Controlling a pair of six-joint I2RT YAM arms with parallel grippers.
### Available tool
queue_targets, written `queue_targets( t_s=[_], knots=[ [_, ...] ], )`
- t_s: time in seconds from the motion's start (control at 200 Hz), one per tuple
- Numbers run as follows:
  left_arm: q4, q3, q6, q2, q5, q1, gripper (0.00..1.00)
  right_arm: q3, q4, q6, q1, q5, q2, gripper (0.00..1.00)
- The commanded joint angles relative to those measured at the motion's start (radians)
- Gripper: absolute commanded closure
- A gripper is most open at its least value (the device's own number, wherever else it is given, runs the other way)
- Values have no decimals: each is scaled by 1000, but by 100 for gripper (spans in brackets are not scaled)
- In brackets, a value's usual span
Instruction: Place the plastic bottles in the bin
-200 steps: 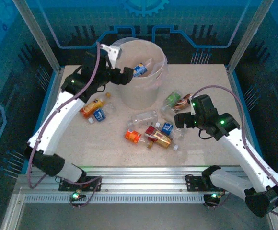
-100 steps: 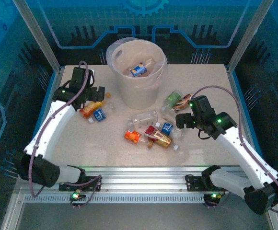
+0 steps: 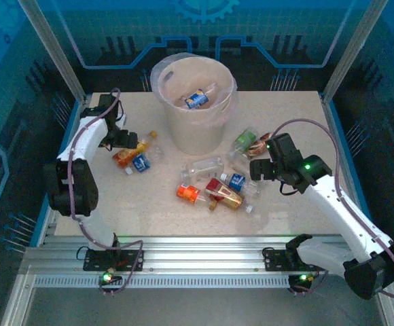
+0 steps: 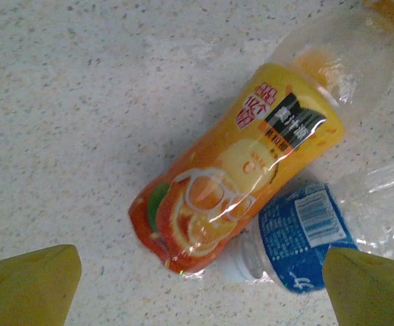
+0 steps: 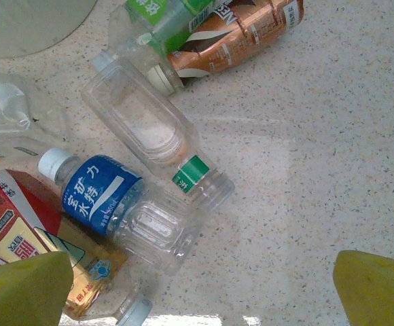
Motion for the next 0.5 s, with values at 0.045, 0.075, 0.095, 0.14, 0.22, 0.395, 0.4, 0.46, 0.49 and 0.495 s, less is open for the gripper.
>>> queue_targets(
  t_s=[0.045,0.075,0.095,0.14,0.22,0.395,0.4,0.46,0.49,0.495],
  knots=[
    [-23,86,31,79,97,10,6,29,-28,19,14,27,2,0],
    [-26,99,29,95,104,10,6,28,-28,20,14,28,2,0],
    [-29,108,29,105,110,10,6,28,-28,19,14,29,4,0],
    [-33,125,29,124,123,10,6,29,-28,21,14,30,5,0],
    [-42,152,25,155,146,9,6,29,-28,22,15,31,8,0],
    [-60,183,24,204,169,10,1,33,-27,23,14,33,17,0],
    [-59,182,24,205,170,10,1,32,-26,23,14,34,18,0],
    [-62,183,26,215,181,9,1,33,-26,23,14,33,21,0],
    [-61,183,26,220,190,10,1,34,-25,24,14,32,22,0],
    [-61,183,26,220,192,10,1,34,-25,23,14,32,22,0]
  ],
)
